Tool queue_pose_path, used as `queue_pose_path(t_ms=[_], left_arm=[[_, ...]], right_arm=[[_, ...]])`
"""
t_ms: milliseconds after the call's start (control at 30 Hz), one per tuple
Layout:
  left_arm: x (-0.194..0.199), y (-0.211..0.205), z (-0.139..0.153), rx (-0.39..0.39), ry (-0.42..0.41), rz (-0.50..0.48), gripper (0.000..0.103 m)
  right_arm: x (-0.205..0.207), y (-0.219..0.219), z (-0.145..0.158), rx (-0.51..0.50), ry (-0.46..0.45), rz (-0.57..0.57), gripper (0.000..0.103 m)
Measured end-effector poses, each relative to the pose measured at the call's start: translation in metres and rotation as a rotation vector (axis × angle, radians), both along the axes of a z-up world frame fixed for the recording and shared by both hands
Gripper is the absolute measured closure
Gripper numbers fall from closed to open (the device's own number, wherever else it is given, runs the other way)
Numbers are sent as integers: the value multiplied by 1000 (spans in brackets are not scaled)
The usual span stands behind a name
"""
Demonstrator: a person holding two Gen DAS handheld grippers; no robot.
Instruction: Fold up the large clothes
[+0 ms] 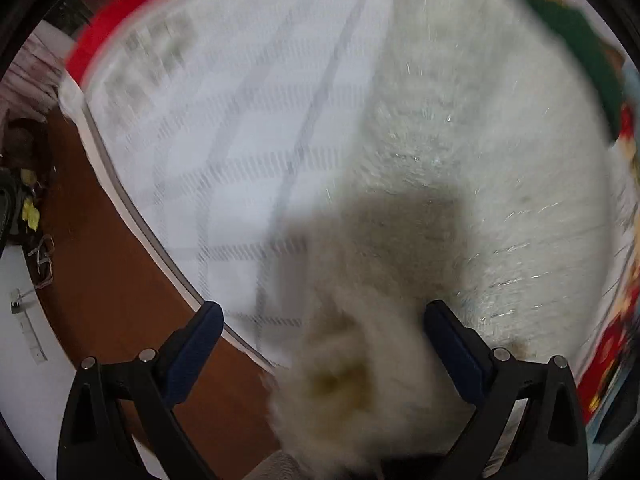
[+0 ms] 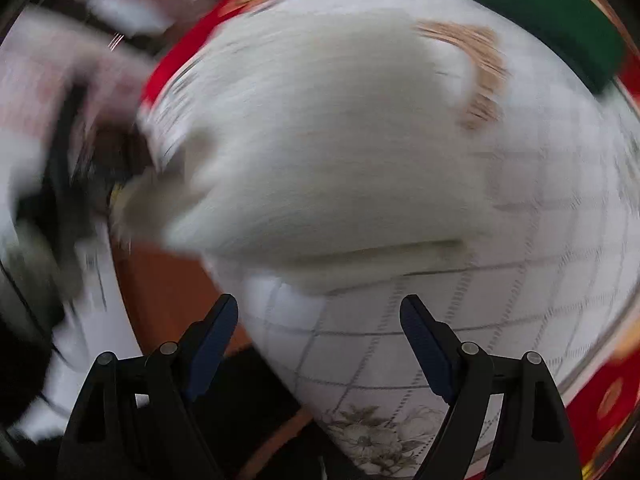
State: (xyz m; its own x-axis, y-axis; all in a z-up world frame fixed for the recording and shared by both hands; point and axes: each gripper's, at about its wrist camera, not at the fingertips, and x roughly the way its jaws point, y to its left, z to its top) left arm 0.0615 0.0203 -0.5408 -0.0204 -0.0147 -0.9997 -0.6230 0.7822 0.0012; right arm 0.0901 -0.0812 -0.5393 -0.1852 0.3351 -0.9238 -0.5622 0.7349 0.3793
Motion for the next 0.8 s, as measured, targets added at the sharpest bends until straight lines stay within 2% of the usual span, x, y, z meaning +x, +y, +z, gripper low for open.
queue_pose_path(t_ms=[67,133,200,267,333,433,467,500,533,567,600,667,700,733,800], left_arm=[[-1,-2,-10,-4,3,-3,0],[2,2,-8,0,-10,2,0],[6,7,-4,4,-22,7,0],[12,12,4,18,-31,11,0],[18,19,16,31,-57,25,0],[25,29,36,57,-94,59,0],[27,32,42,65,-103,71,0],[28,35,48,74,-114,85,0],[29,37,54,80,-126,96,0],[31,39,61,85,-142,109,0],[32,42,68,90,-152,118,0],[35,40,75,102,-164,128,0],[38,41,82,106,-179,130,0],[38,40,87,117,-179,126,0],[41,33,92,126,-176,121,0]], right_arm=[[38,-5,-10,24,-8,-94,18],[78,-4,-28,83,0,-164,17],[110,6,-56,155,76,-182,12],[138,25,-98,228,234,-168,12],[147,44,-130,301,420,-135,1],[145,67,-153,310,538,-84,0],[144,69,-152,317,539,-83,2],[142,71,-149,320,529,-88,18],[140,68,-142,314,507,-116,27],[138,61,-135,308,501,-176,39],[134,52,-129,313,504,-239,47],[123,21,-113,341,487,-398,58],[116,-5,-105,358,468,-523,65],[107,-35,-102,376,480,-657,67],[91,-73,-98,304,449,-774,68]])
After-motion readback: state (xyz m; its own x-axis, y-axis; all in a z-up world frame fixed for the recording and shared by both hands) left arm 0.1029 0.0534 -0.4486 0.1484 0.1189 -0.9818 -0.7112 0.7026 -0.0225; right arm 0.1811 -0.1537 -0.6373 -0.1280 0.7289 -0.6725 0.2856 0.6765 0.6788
